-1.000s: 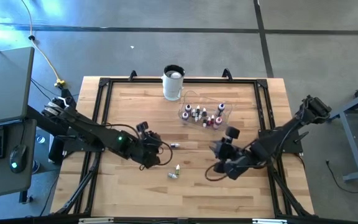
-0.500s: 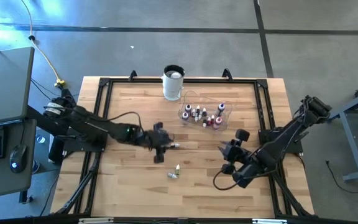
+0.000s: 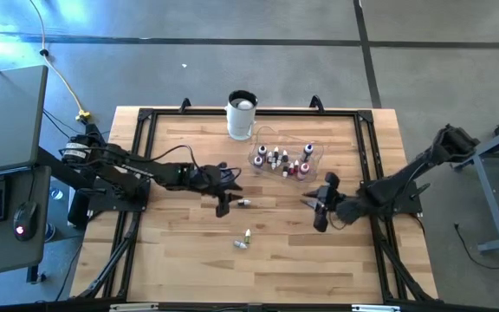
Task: Pick & Place food coloring
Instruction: Put the small black food coloring bottle into the transparent container
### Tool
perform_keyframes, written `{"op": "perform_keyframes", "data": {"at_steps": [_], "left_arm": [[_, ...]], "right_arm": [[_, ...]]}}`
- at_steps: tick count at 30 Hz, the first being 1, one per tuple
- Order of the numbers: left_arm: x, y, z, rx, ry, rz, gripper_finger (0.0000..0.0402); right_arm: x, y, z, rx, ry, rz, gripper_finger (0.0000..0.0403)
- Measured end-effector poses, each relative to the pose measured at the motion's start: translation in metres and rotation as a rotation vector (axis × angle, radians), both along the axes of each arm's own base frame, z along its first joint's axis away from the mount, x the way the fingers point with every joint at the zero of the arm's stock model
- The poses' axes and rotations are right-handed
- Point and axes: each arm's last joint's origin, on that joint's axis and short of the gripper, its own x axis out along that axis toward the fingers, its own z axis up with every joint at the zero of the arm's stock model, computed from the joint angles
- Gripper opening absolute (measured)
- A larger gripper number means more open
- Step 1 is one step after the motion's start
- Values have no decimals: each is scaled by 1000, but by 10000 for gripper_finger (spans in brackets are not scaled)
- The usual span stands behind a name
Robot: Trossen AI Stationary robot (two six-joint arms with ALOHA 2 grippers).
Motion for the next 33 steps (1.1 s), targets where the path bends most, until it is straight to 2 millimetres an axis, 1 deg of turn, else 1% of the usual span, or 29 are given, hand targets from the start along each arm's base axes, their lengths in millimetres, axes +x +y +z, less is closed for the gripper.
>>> {"op": "perform_keyframes", "data": {"at_steps": [4,7,9,11,14,16,20,22,27,33], "left_arm": [[-2,0,-3,-82,34,39,138],[-4,0,-6,-99,69,53,138],[-4,0,-6,-101,67,54,138],[1,0,-9,-100,50,54,138],[4,-1,-20,-95,75,43,138],[10,-2,-25,-82,69,4,138],[12,-8,-47,-35,148,-50,138],[13,-10,-56,-24,180,-48,138],[18,-13,-70,-23,184,-53,138],[24,-12,-75,-26,138,-15,138]], "right_arm": [[-7,-11,-5,90,-236,138,94],[-14,-16,-6,151,-394,227,94],[-19,-18,-6,174,-475,264,94],[-21,-20,-7,171,-516,278,94],[-22,-20,-7,163,-525,280,94],[-22,-20,-7,163,-525,281,94],[-22,-20,-7,164,-527,284,94],[-22,-20,-7,164,-528,283,94],[-22,-20,-7,164,-528,283,94],[-22,-20,-7,164,-527,283,94]]}}
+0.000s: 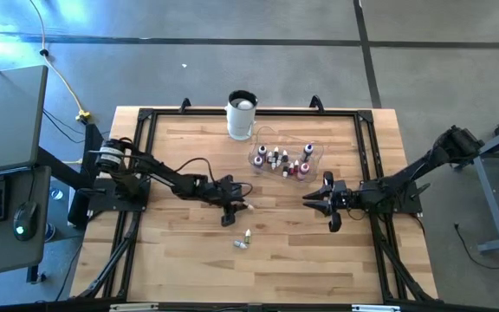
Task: Pick & Place food coloring
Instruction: Put the small black food coloring bottle into the transparent container
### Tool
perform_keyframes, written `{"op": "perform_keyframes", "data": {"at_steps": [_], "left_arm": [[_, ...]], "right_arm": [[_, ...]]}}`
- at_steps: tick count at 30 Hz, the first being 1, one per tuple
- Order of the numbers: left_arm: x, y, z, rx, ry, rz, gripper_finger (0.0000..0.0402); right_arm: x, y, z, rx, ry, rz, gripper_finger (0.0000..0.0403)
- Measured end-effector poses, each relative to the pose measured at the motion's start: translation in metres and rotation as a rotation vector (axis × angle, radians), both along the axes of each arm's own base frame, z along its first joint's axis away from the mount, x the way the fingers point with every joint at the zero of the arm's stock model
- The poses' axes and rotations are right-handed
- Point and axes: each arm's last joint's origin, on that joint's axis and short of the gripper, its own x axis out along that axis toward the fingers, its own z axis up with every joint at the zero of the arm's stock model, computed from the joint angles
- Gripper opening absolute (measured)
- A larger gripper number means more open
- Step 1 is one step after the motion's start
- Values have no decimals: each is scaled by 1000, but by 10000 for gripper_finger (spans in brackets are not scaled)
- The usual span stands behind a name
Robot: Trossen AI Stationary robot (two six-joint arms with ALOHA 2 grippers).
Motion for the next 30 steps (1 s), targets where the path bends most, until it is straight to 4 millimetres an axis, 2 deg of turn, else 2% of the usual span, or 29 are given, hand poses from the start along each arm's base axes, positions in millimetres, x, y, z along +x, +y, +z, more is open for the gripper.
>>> {"op": "perform_keyframes", "data": {"at_steps": [10,19,22,27,30], "left_arm": [[0,1,0,11,-5,10,135],[1,0,0,9,-9,-25,70],[1,0,1,4,-24,-23,59],[8,-1,10,-20,-122,-12,62],[19,-2,22,-33,-172,-3,62]], "right_arm": [[0,0,0,0,0,0,94],[0,0,0,0,0,0,94],[0,0,0,0,0,0,94],[0,0,0,0,-1,0,94],[0,0,0,0,0,-1,94]]}}
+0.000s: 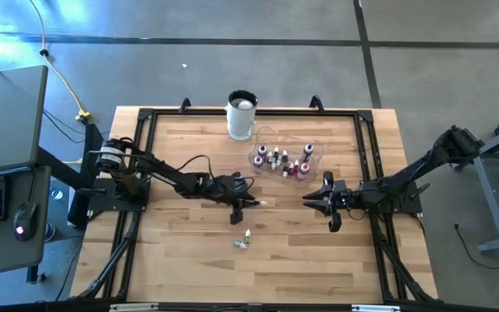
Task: Pick & Place food coloring
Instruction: Put the small black food coloring bottle into the transparent container
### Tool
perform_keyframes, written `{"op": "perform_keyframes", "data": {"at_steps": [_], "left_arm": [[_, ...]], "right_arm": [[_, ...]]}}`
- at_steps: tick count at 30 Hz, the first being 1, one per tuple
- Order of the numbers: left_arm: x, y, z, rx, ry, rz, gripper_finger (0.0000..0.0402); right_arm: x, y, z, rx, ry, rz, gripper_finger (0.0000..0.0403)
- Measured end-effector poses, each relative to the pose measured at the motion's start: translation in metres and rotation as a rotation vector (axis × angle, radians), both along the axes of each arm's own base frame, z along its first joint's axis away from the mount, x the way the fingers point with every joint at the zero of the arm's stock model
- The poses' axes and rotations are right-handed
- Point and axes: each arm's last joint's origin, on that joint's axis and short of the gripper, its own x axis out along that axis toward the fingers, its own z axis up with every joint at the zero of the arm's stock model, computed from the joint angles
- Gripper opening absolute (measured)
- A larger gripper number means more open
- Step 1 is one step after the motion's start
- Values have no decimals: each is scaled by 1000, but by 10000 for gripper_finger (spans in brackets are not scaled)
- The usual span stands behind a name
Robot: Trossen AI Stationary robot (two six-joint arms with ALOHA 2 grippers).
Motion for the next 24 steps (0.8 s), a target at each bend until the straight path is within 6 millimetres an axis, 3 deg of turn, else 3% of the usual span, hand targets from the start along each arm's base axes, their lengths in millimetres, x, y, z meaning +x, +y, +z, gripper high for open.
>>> {"op": "perform_keyframes", "data": {"at_steps": [8,14,18,24], "left_arm": [[45,5,61,74,-113,97,62],[71,29,105,167,-88,216,62],[85,49,110,176,-57,257,62],[101,70,80,110,21,326,63]], "right_arm": [[0,-1,0,0,0,-32,94],[0,-1,0,0,0,-30,94],[0,-1,0,0,0,-44,94],[0,-4,-1,-28,13,-132,94]]}}
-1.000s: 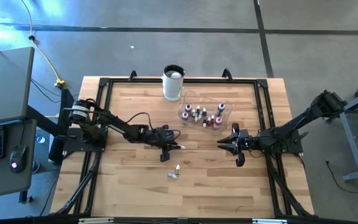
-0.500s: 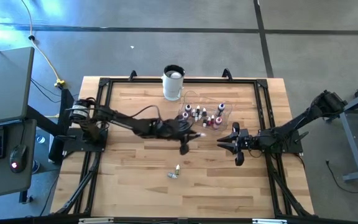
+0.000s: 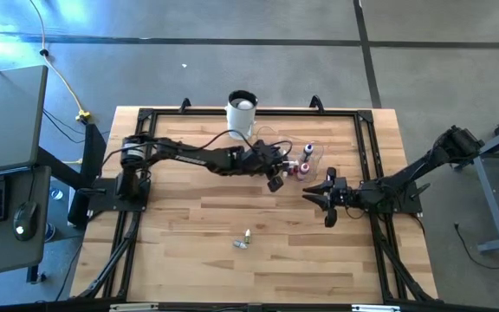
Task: Pick & Place food coloring
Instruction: Put the small black food coloring bottle into the transparent container, then put the small green food coloring bottle into the transparent container
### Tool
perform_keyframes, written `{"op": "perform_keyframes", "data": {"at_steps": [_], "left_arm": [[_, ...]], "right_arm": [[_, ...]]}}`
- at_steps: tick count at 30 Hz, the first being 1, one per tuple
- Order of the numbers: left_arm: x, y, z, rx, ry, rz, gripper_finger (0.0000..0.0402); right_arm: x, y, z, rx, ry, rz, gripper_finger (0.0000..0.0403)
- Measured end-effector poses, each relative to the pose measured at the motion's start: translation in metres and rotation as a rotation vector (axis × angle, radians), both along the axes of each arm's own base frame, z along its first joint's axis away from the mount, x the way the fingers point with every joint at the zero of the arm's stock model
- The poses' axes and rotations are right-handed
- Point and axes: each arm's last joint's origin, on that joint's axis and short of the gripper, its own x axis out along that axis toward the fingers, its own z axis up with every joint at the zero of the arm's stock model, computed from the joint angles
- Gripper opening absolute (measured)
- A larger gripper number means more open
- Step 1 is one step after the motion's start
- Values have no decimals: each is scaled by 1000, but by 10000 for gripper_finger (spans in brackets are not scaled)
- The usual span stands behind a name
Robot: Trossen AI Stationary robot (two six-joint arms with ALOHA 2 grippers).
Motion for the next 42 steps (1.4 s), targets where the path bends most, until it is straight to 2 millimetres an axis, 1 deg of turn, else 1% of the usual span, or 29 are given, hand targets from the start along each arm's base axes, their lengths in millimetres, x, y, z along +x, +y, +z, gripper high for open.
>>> {"op": "perform_keyframes", "data": {"at_steps": [3,5,8,12,16,19,21,23,27,30,32,33,36,38,40,42], "left_arm": [[2,7,-9,-7,22,20,63],[5,11,-10,-8,12,30,63],[3,19,-12,-30,18,54,67],[3,25,-12,-73,12,15,98],[4,22,-12,-78,11,-24,134],[4,20,-11,-81,6,-65,143],[2,16,-6,-109,7,-113,144],[-3,13,9,-138,-24,-174,142],[-24,7,47,-198,-37,-280,139],[-48,3,77,-212,-16,-291,138],[-68,-2,98,-219,-3,-293,137],[-78,-6,108,-219,-1,-296,137],[-109,-23,131,-208,47,-308,137],[-128,-40,144,-161,62,-291,137],[-146,-57,150,-111,73,-239,137],[-160,-74,152,-72,82,-194,138]], "right_arm": [[0,0,-1,-24,8,-2,94],[0,0,-1,-22,9,-4,94],[0,-1,-1,25,3,-35,94],[0,-1,-1,33,6,-38,94],[0,-1,-3,23,23,-33,94],[0,-1,-5,8,45,-33,94],[0,-1,-5,-22,50,-32,94],[0,-1,-5,-54,48,-25,94],[0,-1,1,-106,9,-30,94],[-1,-3,9,-183,-55,-99,94],[-2,-4,16,-192,-102,-144,94],[-2,-4,17,-196,-113,-135,94],[-1,0,17,-215,-139,13,94],[-1,2,17,-216,-149,65,94],[2,4,20,-219,-151,89,94],[9,8,27,-218,-154,126,94]]}}
